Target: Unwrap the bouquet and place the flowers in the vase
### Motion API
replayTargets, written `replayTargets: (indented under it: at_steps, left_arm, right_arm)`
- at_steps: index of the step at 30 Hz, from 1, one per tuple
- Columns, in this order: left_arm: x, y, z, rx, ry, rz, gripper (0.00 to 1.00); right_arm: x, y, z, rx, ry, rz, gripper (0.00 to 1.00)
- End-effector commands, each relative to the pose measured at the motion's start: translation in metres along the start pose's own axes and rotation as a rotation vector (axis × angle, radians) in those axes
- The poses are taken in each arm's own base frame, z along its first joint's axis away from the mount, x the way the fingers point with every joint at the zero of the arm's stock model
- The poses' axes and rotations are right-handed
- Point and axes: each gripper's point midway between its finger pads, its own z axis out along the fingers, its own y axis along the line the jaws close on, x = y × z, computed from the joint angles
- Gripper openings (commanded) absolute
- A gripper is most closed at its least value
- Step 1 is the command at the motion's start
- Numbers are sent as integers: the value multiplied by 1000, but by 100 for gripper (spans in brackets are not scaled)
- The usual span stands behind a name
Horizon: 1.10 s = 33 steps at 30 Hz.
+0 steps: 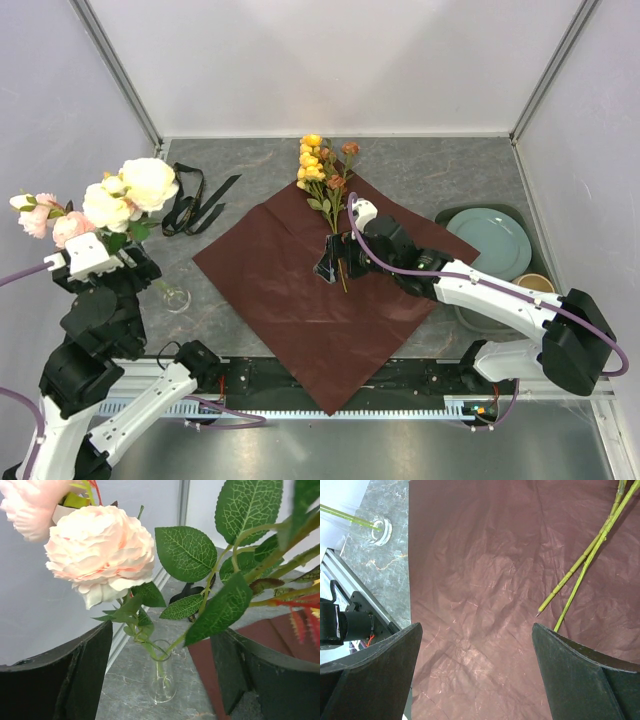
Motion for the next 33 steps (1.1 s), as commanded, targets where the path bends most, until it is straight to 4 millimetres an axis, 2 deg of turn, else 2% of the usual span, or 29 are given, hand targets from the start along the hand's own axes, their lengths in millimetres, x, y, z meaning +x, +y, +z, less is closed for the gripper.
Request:
replayTargets:
  at_steps: [1, 7, 12, 15, 19, 29, 33]
  left_arm:
    - [-5, 7, -11, 50, 7, -131, 82]
    - [-2, 13, -19, 76, 42, -145, 82]
    - [-3, 16, -27, 119, 64, -187, 88]
    - [0, 17, -30, 122, 91, -202, 92]
    - [11, 18, -34, 117, 144, -234, 92]
    - [11, 32, -57, 202, 176, -371, 75]
    - [2, 25, -64, 283, 175, -409, 72]
  right_arm:
    - [-21, 9, -2, -19, -53, 0, 98]
    - [-19, 9, -1, -21, -47, 2, 98]
    - [-19, 8, -1, -19, -44, 4, 98]
    - [-19, 9, 1, -21, -41, 6, 98]
    - [-19, 9, 3, -22, -37, 6, 98]
    - [-15, 7, 9, -15, -20, 4, 98]
    - [-16, 8, 12, -18, -16, 6, 98]
